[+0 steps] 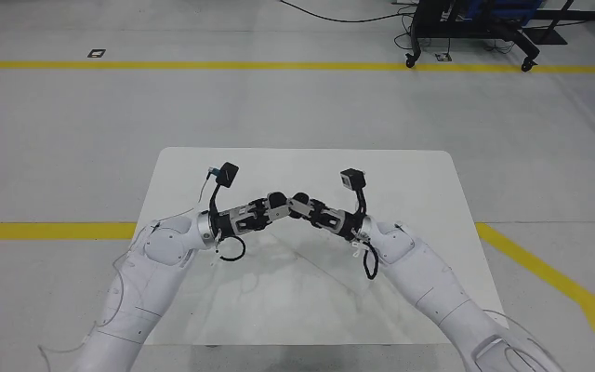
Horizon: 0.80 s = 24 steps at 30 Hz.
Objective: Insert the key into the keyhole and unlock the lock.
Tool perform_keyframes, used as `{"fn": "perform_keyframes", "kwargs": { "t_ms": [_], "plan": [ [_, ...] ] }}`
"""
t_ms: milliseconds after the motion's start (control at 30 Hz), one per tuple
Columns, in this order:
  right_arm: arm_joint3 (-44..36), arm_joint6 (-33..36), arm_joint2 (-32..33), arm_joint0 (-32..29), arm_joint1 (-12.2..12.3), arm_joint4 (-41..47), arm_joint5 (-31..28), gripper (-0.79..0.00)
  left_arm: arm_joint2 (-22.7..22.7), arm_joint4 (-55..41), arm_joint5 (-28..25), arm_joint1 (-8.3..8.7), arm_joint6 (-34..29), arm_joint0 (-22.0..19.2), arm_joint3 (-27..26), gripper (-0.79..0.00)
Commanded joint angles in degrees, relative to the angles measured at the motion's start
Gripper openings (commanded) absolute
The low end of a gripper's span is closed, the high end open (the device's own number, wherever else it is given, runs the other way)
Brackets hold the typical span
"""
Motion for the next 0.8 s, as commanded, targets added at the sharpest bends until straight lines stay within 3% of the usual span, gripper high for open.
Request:
{"fn": "perform_keyframes", "kwargs": {
  "t_ms": [0,200,367,700,733,767],
  "plan": [
    [-0.2,-1.6,0.5,-0.3,-0.1,-1.3,0.1,-0.785,-0.1,1.1,0.2,0.08,0.3,-0.1,-0.1,-0.539],
    [-0.8,-4.0,1.3,-1.2,-0.2,-3.9,0.6,-0.785,0.3,3.7,0.6,0.19,2.1,0.1,-0.6,-0.600],
    [-0.9,-4.9,1.4,-1.5,-0.4,-5.1,0.8,-0.785,0.3,4.0,0.8,0.32,3.3,0.2,-0.5,-0.779],
    [-0.1,-4.4,1.4,-1.5,-0.7,-4.8,1.1,-0.785,0.5,5.1,1.6,0.55,4.7,0.2,-0.8,-0.785],
    [-0.1,-4.2,1.4,-1.4,-0.7,-4.6,1.4,-0.634,0.6,5.2,1.6,0.57,4.8,0.2,-0.8,-0.785],
    [-0.1,-3.9,1.4,-1.4,-0.7,-4.4,1.6,0.000,0.6,5.2,1.6,0.60,4.8,0.2,-0.8,-0.785]
  ]
}}
